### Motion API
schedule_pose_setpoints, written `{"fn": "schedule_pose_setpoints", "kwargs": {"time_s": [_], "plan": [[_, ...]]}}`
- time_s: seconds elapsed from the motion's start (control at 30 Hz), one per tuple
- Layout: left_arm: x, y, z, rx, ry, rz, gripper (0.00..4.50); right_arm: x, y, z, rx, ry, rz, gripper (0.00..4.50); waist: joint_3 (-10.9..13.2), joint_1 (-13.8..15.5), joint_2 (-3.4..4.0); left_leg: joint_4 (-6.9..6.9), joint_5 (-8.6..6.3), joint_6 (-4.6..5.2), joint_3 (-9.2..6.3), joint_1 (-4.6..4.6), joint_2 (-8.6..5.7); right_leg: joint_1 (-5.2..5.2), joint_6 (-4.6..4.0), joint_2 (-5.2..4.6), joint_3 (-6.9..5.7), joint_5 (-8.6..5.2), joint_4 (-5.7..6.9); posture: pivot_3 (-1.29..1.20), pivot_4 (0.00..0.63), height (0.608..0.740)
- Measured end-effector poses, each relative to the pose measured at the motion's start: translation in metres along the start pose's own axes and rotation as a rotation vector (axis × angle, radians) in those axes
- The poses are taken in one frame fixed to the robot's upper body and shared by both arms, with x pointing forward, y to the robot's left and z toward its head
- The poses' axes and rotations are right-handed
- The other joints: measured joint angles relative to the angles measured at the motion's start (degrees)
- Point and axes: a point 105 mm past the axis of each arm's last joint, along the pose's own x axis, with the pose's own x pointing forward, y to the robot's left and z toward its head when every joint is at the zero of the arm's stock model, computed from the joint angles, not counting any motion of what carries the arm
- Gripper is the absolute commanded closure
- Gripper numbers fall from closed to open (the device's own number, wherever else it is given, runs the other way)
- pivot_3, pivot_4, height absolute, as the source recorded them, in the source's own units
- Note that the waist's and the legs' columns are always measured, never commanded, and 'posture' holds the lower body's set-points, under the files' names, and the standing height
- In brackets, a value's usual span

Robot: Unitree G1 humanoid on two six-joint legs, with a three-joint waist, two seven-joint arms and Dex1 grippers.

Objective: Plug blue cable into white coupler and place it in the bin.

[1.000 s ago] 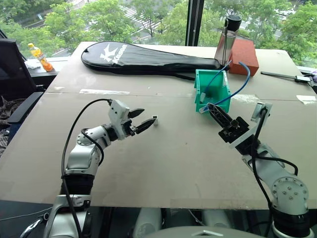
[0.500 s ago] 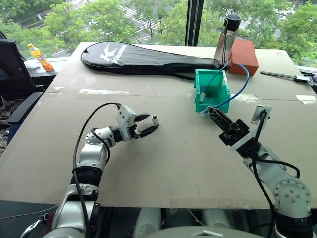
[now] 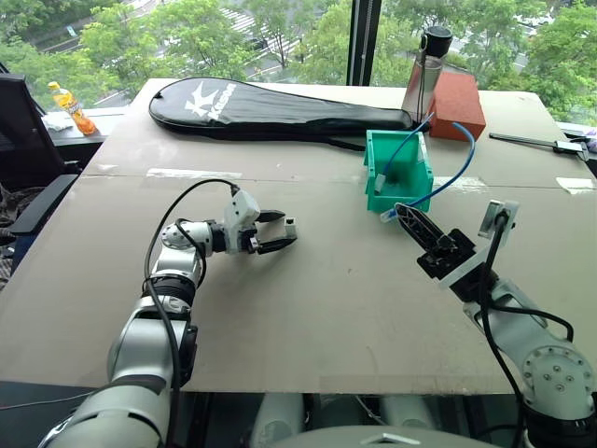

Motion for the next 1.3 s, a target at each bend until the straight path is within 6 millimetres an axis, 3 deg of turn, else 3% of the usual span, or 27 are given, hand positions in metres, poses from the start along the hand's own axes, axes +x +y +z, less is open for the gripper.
{"fn": "schedule_pose_setpoints", "kwargs": {"time_s": [0.13, 0.23, 0.27, 0.53, 0.63, 0.77, 0.83, 1.0, 1.17, 1.3], "plan": [[0.005, -0.002, 0.002, 0.009, -0.009, -0.021, 2.49, -0.002, -0.002, 0.002, -0.003, -0.008, -0.012, 4.50, 0.0, 0.1, 0.00, 0.00, 0.00, 0.00, 0.00, 0.00, 0.00, 0.00, 0.00, -0.01, -0.01, 0.00, 0.00, 0.00, 0.150, 0.740], [0.010, -0.005, 0.004, 0.018, -0.021, -0.035, 4.08, -0.002, 0.001, 0.003, -0.003, -0.010, -0.003, 4.50, 0.0, 0.0, 0.00, 0.00, 0.00, 0.00, -0.01, 0.00, 0.00, 0.00, 0.00, -0.01, -0.01, 0.00, 0.00, 0.00, 0.150, 0.740], [0.010, -0.005, 0.004, 0.019, -0.022, -0.036, 4.19, -0.002, 0.001, 0.003, -0.001, -0.010, -0.001, 4.50, 0.0, 0.0, 0.00, 0.00, 0.00, 0.00, -0.01, 0.00, 0.00, 0.00, 0.00, 0.00, -0.01, 0.00, 0.00, 0.00, 0.150, 0.740], [0.011, -0.008, 0.005, 0.023, -0.027, -0.061, 4.17, -0.003, 0.001, 0.003, 0.000, -0.007, -0.002, 4.50, 0.0, 0.0, -0.01, 0.00, 0.00, 0.00, -0.01, -0.01, 0.00, 0.00, 0.00, 0.00, -0.02, 0.00, 0.00, 0.00, 0.150, 0.740], [0.016, -0.018, 0.017, 0.030, -0.073, -0.145, 4.17, -0.005, 0.000, 0.003, -0.026, 0.003, -0.009, 4.50, 0.0, 0.0, 0.00, 0.00, 0.00, 0.00, -0.01, -0.04, 0.00, 0.00, 0.00, -0.02, 0.00, 0.00, -0.01, 0.00, 0.150, 0.740], [0.029, -0.043, 0.037, 0.013, -0.145, -0.285, 4.17, -0.013, -0.001, 0.010, -0.181, 0.053, -0.017, 4.50, 0.0, 0.1, 0.00, 0.05, -0.03, 0.05, 0.03, -0.07, -0.03, 0.00, 0.00, -0.06, 0.06, 0.00, -0.03, 0.00, 0.150, 0.740], [0.042, -0.068, 0.048, 0.010, -0.162, -0.410, 4.17, -0.020, -0.001, 0.014, -0.340, 0.131, -0.001, 4.50, 0.0, 0.1, 0.03, 0.04, -0.04, 0.07, 0.06, 0.00, -0.08, 0.00, 0.01, -0.03, 0.14, -0.01, -0.01, 0.00, 0.150, 0.740], [0.068, -0.105, 0.048, 0.055, -0.141, -0.584, 4.17, -0.028, 0.000, 0.009, -0.537, 0.321, 0.073, 4.50, 0.0, 0.2, 0.00, 0.07, -0.04, 0.07, 0.00, 0.03, -0.15, 0.01, -0.02, 0.07, 0.10, -0.01, 0.01, 0.00, 0.150, 0.740], [0.095, -0.117, 0.042, 0.157, -0.085, -0.617, 4.17, -0.020, 0.013, 0.003, -0.673, 0.438, 0.216, 4.50, 0.0, 0.3, -0.05, 0.10, -0.04, 0.07, -0.01, 0.03, -0.20, 0.01, -0.03, 0.07, 0.11, -0.01, 0.00, 0.00, 0.150, 0.740], [0.109, -0.117, 0.035, 0.192, -0.028, -0.560, 4.17, -0.014, 0.007, -0.004, -0.700, 0.500, 0.251, 4.50, 0.0, 0.5, -0.08, 0.08, -0.04, 0.08, -0.03, -0.05, -0.18, -0.01, 0.01, 0.07, 0.11, -0.01, -0.05, 0.00, 0.150, 0.740]]}}
